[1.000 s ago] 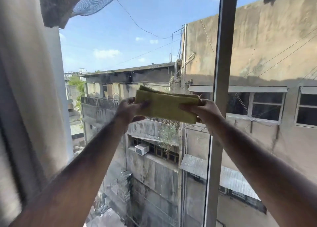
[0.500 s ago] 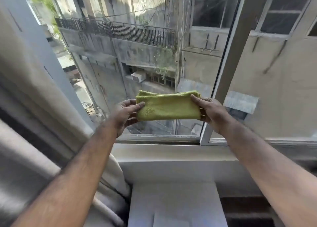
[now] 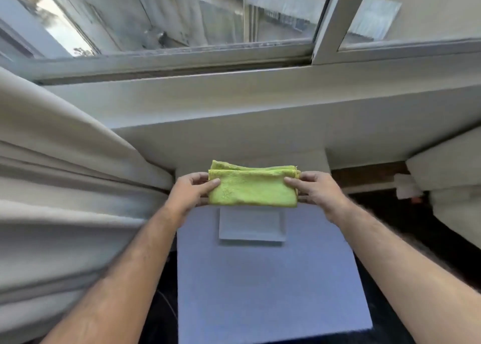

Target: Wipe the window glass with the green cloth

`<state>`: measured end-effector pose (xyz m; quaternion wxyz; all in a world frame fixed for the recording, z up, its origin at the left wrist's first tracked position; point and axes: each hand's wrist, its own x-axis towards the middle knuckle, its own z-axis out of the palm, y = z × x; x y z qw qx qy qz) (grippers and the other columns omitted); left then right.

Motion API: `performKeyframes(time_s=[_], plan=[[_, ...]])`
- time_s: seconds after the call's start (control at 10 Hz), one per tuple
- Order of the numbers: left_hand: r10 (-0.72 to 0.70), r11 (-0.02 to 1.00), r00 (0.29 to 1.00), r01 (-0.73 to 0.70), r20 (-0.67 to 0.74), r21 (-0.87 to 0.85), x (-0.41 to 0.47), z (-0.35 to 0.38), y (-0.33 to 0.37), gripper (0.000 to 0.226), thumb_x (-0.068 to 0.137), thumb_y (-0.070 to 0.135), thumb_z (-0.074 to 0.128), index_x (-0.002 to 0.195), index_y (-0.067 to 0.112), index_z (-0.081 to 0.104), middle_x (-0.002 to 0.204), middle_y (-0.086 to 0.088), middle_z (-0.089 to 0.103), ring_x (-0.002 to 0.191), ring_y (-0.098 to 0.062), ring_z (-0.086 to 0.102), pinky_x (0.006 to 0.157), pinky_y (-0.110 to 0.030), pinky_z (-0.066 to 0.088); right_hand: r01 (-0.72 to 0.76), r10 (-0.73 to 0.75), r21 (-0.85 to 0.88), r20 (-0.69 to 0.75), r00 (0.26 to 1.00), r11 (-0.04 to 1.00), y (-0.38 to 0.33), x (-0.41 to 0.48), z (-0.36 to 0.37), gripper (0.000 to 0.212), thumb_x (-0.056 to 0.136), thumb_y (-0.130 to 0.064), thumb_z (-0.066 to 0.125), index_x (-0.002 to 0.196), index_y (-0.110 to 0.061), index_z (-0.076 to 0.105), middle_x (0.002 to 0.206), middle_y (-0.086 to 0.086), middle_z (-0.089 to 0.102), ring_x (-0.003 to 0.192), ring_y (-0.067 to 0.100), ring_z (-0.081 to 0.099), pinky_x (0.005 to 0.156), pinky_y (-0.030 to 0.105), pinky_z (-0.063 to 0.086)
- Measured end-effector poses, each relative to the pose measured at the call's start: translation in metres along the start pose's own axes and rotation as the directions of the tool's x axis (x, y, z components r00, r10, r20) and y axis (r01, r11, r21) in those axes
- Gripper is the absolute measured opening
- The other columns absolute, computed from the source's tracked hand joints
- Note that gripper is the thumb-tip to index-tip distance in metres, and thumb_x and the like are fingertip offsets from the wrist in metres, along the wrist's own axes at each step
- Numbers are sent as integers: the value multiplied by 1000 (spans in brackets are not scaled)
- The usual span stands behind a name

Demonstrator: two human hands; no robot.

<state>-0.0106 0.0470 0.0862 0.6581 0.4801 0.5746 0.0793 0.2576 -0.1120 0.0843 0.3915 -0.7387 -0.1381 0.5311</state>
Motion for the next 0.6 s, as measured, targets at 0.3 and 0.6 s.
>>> performKeyframes(time_s=[0.3, 0.6], plan=[[-70, 940, 989, 110, -132, 322, 71, 46, -155, 24, 88, 20, 82, 108, 7, 81, 105, -15, 81, 87, -22, 74, 72, -29, 65, -192, 178, -73, -159, 971, 979, 166, 64, 29, 26, 93, -8, 79, 115, 6, 77, 112, 25, 79, 94, 33, 77, 89, 44, 66], [155, 582, 980, 11, -124, 813, 90, 61, -175, 34, 92, 40, 74, 111, 12, 72, 99, -6, 70, 101, -30, 68, 80, -38, 54, -124, -37, -705, -208, 977, 699, 172, 81, 43, 39, 97, -37, 72, 132, -19, 66, 122, 5, 73, 115, 29, 69, 90, 40, 57]])
